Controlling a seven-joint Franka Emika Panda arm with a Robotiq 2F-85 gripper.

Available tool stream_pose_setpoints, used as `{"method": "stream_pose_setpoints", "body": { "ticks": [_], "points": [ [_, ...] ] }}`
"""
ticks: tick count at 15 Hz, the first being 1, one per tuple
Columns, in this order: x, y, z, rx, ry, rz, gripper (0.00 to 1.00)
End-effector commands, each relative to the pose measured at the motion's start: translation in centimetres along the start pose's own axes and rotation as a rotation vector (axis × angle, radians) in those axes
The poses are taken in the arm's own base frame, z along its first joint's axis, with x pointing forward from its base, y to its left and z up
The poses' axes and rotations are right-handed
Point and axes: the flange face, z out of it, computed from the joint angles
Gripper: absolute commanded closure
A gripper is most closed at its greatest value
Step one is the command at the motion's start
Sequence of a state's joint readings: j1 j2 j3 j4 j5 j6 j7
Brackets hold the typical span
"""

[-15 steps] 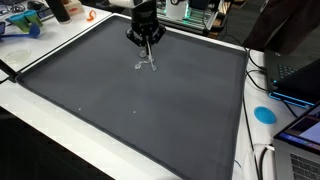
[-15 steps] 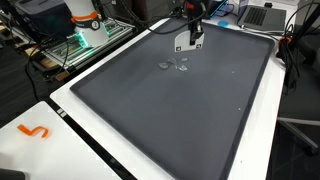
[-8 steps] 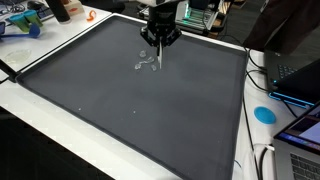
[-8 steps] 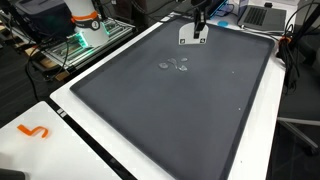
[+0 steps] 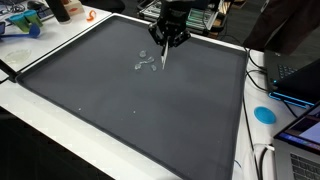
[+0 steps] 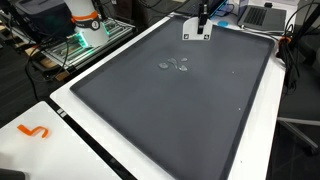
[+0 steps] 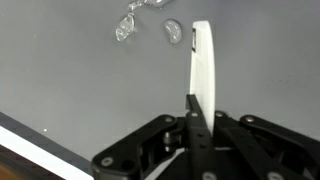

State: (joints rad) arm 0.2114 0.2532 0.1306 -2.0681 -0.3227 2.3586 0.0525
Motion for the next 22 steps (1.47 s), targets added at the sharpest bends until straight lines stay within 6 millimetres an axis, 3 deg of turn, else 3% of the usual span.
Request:
{"method": "stream_pose_setpoints", "body": {
  "ticks": [1,5,14,22],
  "points": [
    [0.1,0.0,-0.1,0.000,0.001,0.002,0.96],
    [0.1,0.1,-0.1,0.000,0.000,0.005,0.99],
    [1.9,-3.1,-5.0,-0.087,-0.093,0.008,0.99],
    [3.2,-4.2,-7.0,-0.184,-0.143,0.109,0.99]
  ]
}}
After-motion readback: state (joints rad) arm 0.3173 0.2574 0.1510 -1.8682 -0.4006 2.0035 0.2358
